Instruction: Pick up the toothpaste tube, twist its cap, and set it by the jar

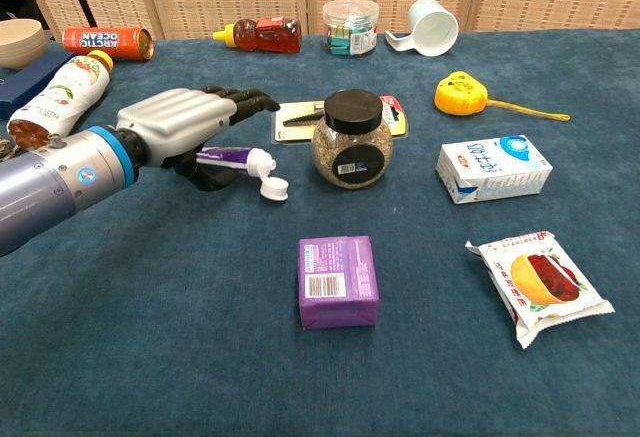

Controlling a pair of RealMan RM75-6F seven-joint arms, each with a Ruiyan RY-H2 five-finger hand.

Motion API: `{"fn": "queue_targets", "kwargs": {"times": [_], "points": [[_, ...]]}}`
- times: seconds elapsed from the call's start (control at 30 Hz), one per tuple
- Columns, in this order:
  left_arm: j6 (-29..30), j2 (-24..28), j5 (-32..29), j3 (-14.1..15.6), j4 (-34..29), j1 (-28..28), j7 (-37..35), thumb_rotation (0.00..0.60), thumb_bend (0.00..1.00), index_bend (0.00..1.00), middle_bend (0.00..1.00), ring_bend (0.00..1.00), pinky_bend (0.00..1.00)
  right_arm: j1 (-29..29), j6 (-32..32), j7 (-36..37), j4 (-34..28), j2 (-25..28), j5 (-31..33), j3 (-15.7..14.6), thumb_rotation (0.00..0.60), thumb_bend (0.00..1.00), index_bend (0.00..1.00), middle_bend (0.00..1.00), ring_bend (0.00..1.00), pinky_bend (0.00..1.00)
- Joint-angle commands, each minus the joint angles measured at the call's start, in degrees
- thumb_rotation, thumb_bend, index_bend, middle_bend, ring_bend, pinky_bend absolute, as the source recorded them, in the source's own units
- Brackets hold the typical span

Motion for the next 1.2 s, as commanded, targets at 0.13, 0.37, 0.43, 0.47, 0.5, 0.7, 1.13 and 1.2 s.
{"fn": "queue_targets", "kwargs": {"times": [0.13,0.37,0.43,0.47,0.5,0.7,1.13,1.2], "points": [[0.08,-0.32,-1.54,-2.43,1.27,-1.30,0.65,0.600,0.42,0.00,0.02,0.05,0.00,-0.14,0.04,0.08,0.07,-0.03,0.23,0.04,0.600,0.12,0.00,0.00,0.00,0.00],[-1.16,0.15,-3.67,-3.38,1.66,-1.78,1.10,0.600,0.42,0.00,0.02,0.05,0.00,-0.39,0.17,0.39,0.33,-0.09,0.43,0.03,0.600,0.12,0.00,0.00,0.00,0.00],[-1.63,0.88,-3.88,-3.28,0.97,-1.76,0.71,0.600,0.42,0.00,0.02,0.05,0.00,-0.36,0.02,0.47,0.42,-0.12,0.52,0.05,0.600,0.12,0.00,0.00,0.00,0.00],[-2.17,1.43,-4.06,-3.21,0.36,-1.78,0.32,0.600,0.42,0.00,0.02,0.05,0.00,-0.31,-0.08,0.48,0.45,-0.14,0.53,0.07,0.600,0.12,0.00,0.00,0.00,0.00],[-2.83,1.95,-4.28,-3.11,-0.15,-1.83,0.02,0.600,0.42,0.00,0.02,0.05,0.00,-0.25,-0.16,0.50,0.45,-0.15,0.51,0.09,0.600,0.12,0.00,0.00,0.00,0.00],[-5.29,3.82,-5.19,-2.93,-1.10,-2.84,0.80,0.600,0.41,0.14,0.10,0.09,0.00,-0.07,-0.45,0.40,0.39,-0.18,0.56,0.20,0.600,0.12,0.00,0.00,0.00,0.00],[-7.92,3.95,-5.93,-3.43,0.36,-6.75,4.00,0.600,0.41,0.31,0.23,0.20,0.08,-0.61,0.14,0.53,0.31,0.09,0.66,0.14,0.600,0.12,0.00,0.00,0.00,0.00],[-8.29,3.49,-6.39,-3.42,1.03,-7.11,4.25,0.600,0.41,0.31,0.23,0.20,0.08,-0.66,0.17,0.55,0.29,0.15,0.69,0.14,0.600,0.12,0.00,0.00,0.00,0.00]]}}
